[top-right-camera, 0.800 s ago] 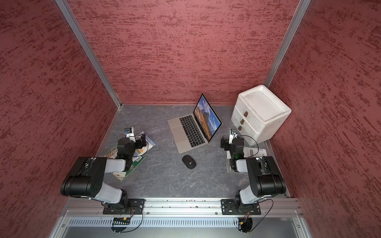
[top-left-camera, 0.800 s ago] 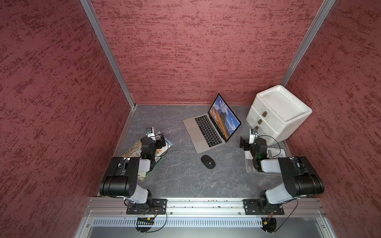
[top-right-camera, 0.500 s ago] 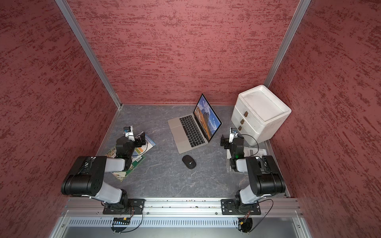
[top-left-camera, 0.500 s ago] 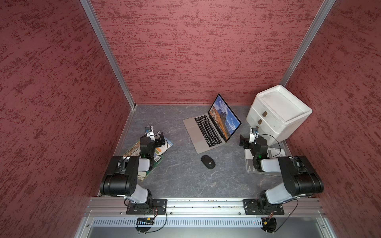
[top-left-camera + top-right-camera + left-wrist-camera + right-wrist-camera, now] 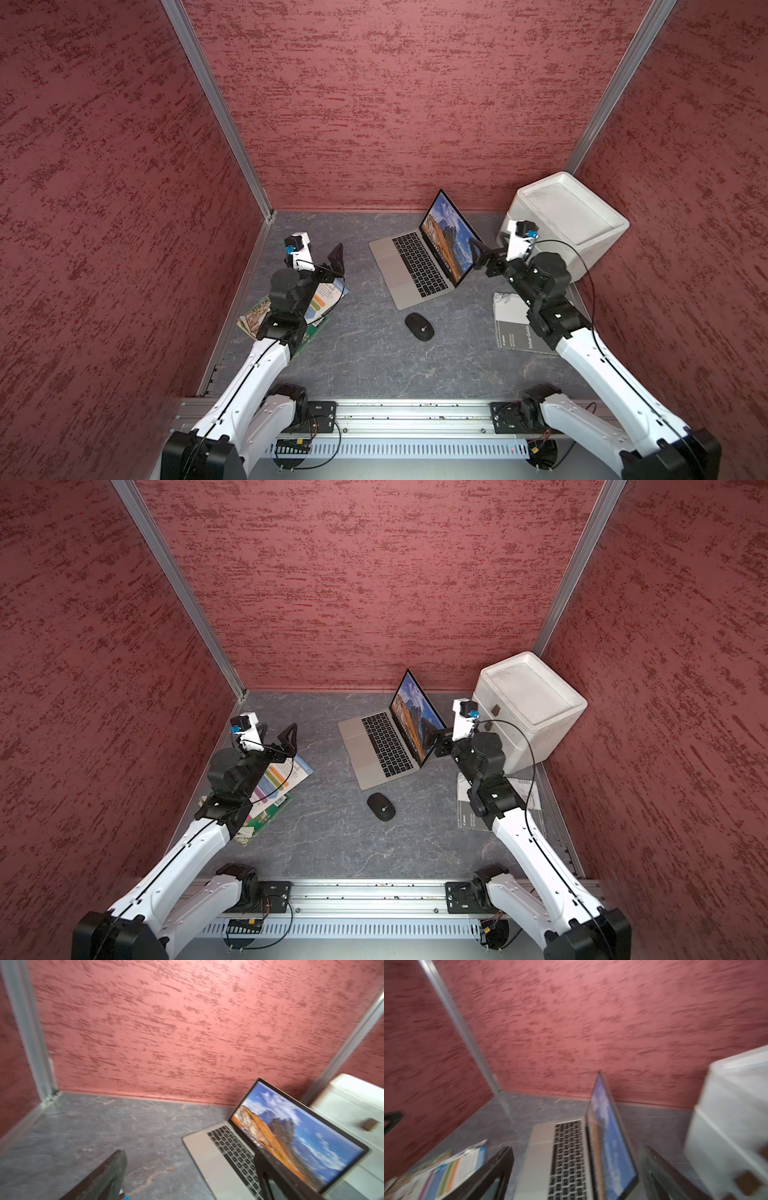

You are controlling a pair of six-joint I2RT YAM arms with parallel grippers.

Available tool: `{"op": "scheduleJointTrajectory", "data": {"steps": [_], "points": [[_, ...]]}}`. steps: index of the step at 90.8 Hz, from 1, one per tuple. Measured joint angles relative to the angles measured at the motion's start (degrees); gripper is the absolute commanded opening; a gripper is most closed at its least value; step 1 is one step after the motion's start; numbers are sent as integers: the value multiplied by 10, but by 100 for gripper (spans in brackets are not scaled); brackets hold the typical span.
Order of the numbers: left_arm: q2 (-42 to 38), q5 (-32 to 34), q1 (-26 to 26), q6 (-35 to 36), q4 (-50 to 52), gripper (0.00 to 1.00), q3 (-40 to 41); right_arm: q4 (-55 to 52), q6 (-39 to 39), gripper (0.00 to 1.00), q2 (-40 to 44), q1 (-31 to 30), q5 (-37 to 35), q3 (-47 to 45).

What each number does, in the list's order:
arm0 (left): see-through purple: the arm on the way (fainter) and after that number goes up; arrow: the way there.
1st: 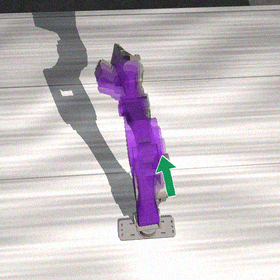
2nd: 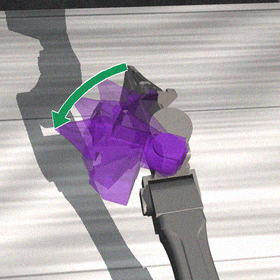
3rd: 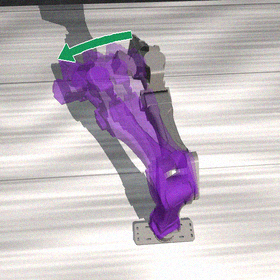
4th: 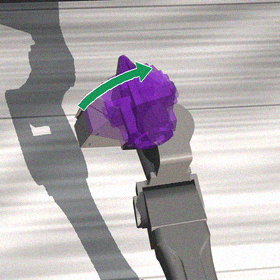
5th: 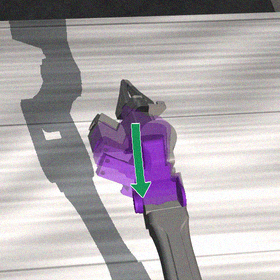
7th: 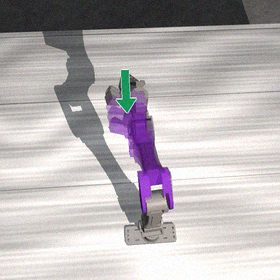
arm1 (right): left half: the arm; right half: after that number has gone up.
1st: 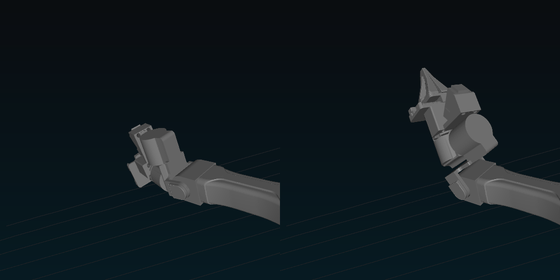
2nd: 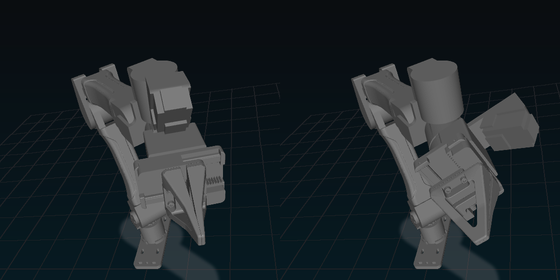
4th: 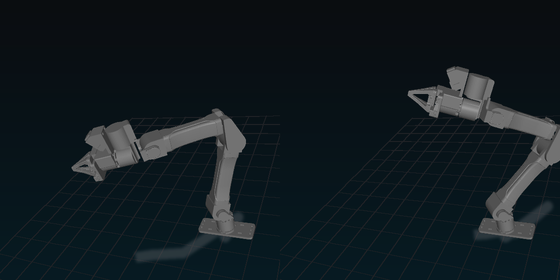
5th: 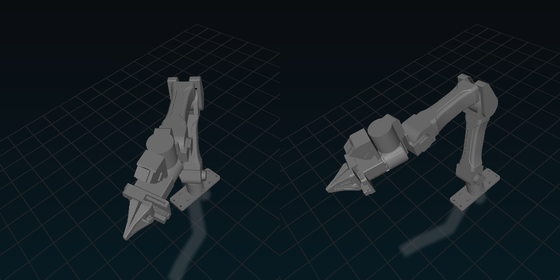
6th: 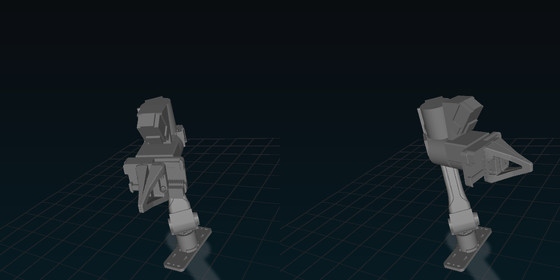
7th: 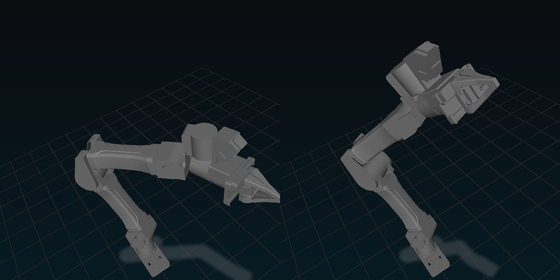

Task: Insert the wireless mouse receiver into the laptop
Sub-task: Pick up the mouse from the center of the board.

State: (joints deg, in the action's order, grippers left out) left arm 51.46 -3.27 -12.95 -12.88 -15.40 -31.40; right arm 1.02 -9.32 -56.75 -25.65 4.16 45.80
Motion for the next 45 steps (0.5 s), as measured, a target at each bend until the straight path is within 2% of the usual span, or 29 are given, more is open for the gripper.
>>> {"op": "scheduleJointTrajectory", "data": {"steps": [9, 19, 31, 45], "points": [[10, -23, -53, -42, 59, 100, 1, -94, -17, 98, -71, -110, 3, 0], [22, -49, -95, -82, 113, 100, 7, -183, -27, 98, -149, -179, 5, -21], [23, -73, -123, -113, 138, 100, 18, -233, -27, 99, -191, -197, 17, -40], [23, -99, -129, -139, 141, 100, 42, -233, -15, 99, -244, -203, 34, -36]]}}
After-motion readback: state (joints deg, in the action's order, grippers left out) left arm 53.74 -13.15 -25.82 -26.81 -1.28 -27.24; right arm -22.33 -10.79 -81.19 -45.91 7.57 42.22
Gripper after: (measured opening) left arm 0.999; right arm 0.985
